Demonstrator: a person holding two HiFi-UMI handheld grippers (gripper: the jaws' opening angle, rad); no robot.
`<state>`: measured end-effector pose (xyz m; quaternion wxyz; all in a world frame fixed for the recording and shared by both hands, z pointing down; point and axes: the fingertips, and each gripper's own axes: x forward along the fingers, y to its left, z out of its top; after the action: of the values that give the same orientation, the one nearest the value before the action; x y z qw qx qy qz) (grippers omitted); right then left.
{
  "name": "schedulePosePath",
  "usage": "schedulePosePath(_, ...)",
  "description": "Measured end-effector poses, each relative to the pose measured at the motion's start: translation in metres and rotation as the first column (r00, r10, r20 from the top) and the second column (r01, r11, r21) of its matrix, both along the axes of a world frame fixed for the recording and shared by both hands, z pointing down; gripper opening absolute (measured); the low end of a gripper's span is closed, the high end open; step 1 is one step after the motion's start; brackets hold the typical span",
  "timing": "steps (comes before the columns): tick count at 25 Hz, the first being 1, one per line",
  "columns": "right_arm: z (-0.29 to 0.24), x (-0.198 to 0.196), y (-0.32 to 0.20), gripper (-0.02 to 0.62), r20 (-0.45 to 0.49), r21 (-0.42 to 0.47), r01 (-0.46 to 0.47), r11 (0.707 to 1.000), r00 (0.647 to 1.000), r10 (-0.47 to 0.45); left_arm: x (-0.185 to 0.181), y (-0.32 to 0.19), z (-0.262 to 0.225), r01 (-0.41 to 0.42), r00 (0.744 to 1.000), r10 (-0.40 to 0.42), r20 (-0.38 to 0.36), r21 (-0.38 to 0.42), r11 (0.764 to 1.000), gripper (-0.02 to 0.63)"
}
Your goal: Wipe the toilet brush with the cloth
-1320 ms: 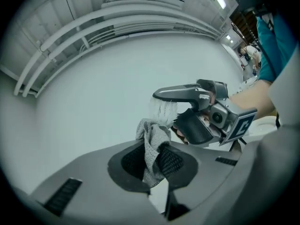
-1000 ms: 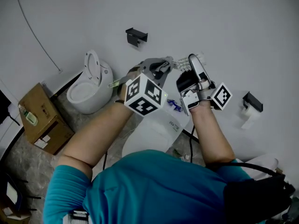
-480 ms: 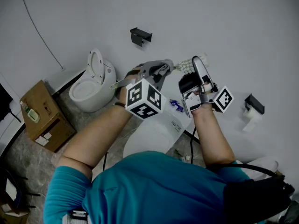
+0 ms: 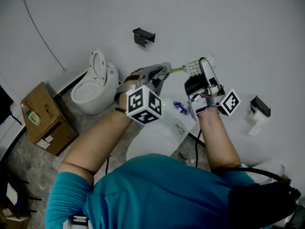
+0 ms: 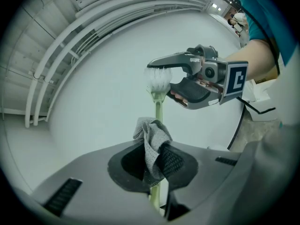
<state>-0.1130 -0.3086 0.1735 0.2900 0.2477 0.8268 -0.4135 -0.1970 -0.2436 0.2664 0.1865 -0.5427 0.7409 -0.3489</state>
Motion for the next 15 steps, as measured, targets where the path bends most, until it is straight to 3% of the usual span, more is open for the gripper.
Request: schedulePosePath(15,-0.003,0.003,-0.002,0.149,0.04,-0.011,-0.001,1.0,0.999,0.001,-0.019,0.016,0.02,0.059,0.998,-0.058,0.037,-0.023,0.998,0.038)
